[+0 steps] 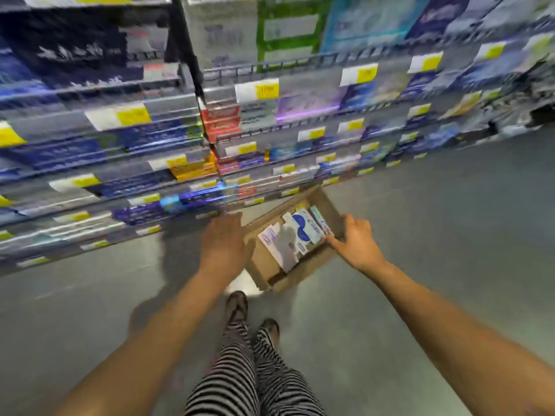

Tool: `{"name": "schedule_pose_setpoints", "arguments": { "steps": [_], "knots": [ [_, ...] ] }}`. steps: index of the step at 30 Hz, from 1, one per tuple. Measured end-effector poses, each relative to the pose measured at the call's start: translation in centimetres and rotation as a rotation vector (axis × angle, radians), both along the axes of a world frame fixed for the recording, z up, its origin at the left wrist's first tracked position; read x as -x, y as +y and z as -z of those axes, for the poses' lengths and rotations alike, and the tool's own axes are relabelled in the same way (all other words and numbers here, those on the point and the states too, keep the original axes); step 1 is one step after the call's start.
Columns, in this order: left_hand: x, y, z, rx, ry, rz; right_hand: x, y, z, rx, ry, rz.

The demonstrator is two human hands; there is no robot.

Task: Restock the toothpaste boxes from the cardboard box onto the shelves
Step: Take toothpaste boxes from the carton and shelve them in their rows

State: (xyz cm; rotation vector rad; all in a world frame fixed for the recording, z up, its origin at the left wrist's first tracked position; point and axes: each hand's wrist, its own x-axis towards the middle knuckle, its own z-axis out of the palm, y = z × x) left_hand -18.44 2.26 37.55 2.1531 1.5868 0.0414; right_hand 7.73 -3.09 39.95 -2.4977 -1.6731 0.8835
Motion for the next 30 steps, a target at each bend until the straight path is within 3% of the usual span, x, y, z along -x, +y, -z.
{"name": "schedule_pose_setpoints", "arguments": {
  "steps": [5, 7, 14, 16, 20, 25, 30],
  "knots": [
    [-3.7, -0.2, 9.5, 0.17, -0.01, -0.086, -2.8, 0.8, 8.8, 0.133, -0.03, -0.056],
    [-5.3, -0.6, 13.4, 0.265, 0.08, -0.067, -3.8, 1.1, 12.7, 0.177, -0.006, -0.048],
    [-10.3, -0.2, 29.4, 0.481, 0.11, -0.242, -8.0, 4.6, 28.1, 0.226, 0.014, -0.35],
    [-11.8, 0.3, 33.8, 0.474, 0.074, -0.313, -8.8, 6.5, 33.1, 0.303, 0.003, -0.392],
    [-14.2, 2.5, 43.8, 0.397, 0.053, -0.433, -9.6, 10.5, 44.7, 0.26, 0.042, -0.55],
    [-15.7, 4.7, 57.7, 0.299, 0.01, -0.408, -7.9, 14.7, 58.4, 0.194, 0.077, -0.695],
    [-16.7, 5.8, 64.5, 0.388, -0.031, -0.6, -5.0, 16.9, 66.7, 0.073, 0.04, -0.882]
  ]
}}
